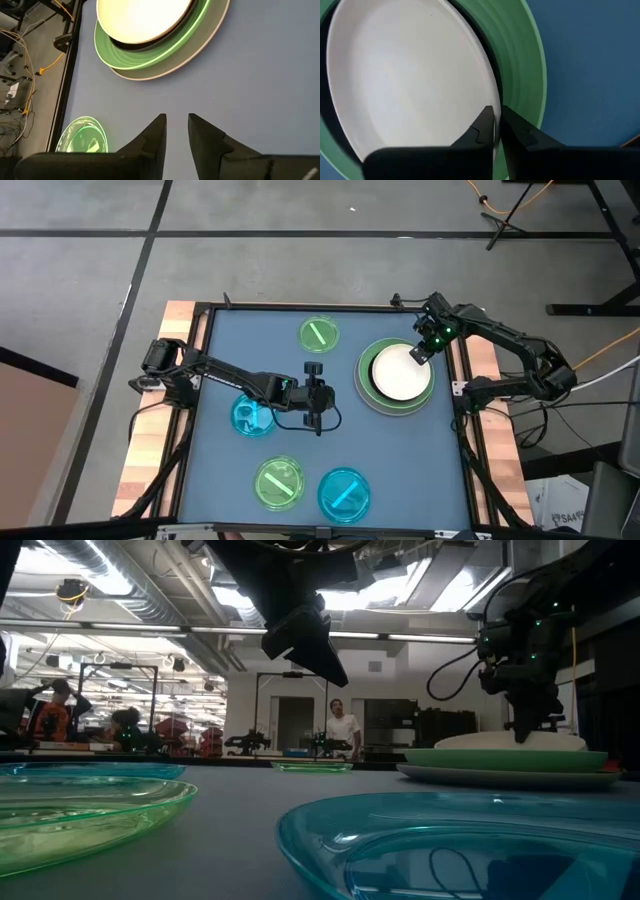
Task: Stack plastic plates
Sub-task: Stack the white plate on the black plate, then stack the top small light green plate on the white plate
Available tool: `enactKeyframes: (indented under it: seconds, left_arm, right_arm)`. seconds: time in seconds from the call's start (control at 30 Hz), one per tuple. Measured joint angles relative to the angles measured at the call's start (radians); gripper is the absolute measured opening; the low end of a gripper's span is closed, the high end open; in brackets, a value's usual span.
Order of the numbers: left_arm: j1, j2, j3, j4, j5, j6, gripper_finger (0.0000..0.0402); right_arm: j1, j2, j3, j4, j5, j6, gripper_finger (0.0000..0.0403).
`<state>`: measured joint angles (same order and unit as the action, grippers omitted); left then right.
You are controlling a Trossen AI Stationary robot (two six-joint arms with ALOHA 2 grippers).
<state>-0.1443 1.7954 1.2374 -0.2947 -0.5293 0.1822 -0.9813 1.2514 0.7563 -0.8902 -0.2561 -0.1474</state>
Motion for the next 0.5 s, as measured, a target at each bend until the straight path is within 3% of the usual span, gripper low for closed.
enactKeyframes:
  seconds: [0.5]
  left_arm:
    - [0.0, 0.0, 0.0, 0.0, 0.0, 0.0, 0.0073]
  right_arm:
    - [0.0, 0.0, 0.0, 0.001, 0.0, 0.01, 0.0099]
